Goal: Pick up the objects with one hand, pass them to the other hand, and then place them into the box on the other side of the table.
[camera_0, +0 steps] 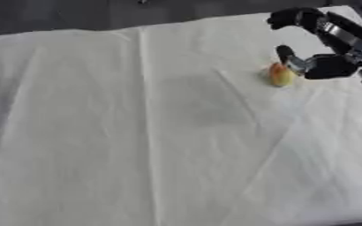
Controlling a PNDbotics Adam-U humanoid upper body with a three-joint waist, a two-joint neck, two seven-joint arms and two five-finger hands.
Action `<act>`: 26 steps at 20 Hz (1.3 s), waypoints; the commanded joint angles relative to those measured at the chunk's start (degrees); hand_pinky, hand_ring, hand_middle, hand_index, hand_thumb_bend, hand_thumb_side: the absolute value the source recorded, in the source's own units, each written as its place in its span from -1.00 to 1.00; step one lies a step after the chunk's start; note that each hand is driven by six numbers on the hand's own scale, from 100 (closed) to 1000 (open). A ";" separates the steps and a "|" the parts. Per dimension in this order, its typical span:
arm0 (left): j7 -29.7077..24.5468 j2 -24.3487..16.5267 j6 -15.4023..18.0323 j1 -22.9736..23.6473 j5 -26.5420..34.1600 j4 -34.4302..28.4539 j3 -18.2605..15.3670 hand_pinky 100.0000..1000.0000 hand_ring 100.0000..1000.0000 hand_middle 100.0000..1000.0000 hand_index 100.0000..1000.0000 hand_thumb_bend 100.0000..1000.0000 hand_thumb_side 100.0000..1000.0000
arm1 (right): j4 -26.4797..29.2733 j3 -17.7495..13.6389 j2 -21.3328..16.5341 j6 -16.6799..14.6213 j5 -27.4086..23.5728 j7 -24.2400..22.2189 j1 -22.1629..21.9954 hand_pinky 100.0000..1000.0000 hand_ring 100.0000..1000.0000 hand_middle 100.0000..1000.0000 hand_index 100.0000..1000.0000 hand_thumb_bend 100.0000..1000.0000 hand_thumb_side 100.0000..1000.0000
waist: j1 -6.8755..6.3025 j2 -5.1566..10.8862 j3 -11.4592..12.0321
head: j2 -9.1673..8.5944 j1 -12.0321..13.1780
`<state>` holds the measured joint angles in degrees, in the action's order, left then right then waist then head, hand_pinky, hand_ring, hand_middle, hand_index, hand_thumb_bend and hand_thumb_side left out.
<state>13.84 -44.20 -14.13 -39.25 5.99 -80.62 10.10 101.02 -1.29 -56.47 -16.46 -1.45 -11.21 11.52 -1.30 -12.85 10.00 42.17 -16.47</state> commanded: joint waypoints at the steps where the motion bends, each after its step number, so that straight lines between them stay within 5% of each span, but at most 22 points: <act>1: 0.87 -0.92 0.42 -0.44 2.11 -2.79 -0.81 0.50 0.26 0.28 0.58 -1.00 0.40 | -2.48 -2.83 -4.78 -2.53 -0.15 -3.74 -0.59 0.95 0.74 0.70 0.85 -1.00 -0.22 | 0.79 0.88 0.18 | -0.60 -0.39; 6: 0.63 -0.73 -0.11 -0.54 2.70 -4.30 -0.62 0.51 0.26 0.29 0.58 -1.00 0.40 | -7.77 -4.58 -7.51 -6.03 -0.29 -7.55 -1.72 0.95 0.75 0.70 0.85 -1.00 -0.31 | 1.02 0.46 0.60 | -0.88 -1.26; 11: 0.41 -0.62 -1.05 -0.85 2.58 -4.39 -0.58 0.51 0.26 0.29 0.58 -1.00 0.41 | -11.72 -4.88 -8.48 -8.22 2.24 -8.64 -0.97 0.94 0.71 0.62 0.79 -1.00 -0.68 | 1.17 -0.05 1.28 | -1.39 -2.55; 15: 0.20 -0.56 -1.74 -1.12 2.30 -4.36 -0.48 0.51 0.26 0.28 0.58 -1.00 0.40 | -13.51 -4.63 -8.84 -9.58 5.30 -9.22 -0.13 0.93 0.69 0.59 0.81 -1.00 -0.80 | 1.37 -0.39 1.65 | -1.68 -3.36; 26: -0.40 -0.48 -2.35 -2.49 1.76 -4.85 -0.06 0.51 0.26 0.27 0.57 -1.00 0.40 | -19.52 -4.76 -8.94 -11.31 11.98 -6.31 1.18 0.96 0.67 0.58 0.85 -0.77 -0.77 | 1.80 -2.20 3.21 | -3.20 -4.90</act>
<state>13.45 -43.25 -16.42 -40.49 7.94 -84.46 10.47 81.71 -5.18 -62.81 -27.62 9.73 -18.02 12.10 -0.26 -15.23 13.23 39.78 -21.14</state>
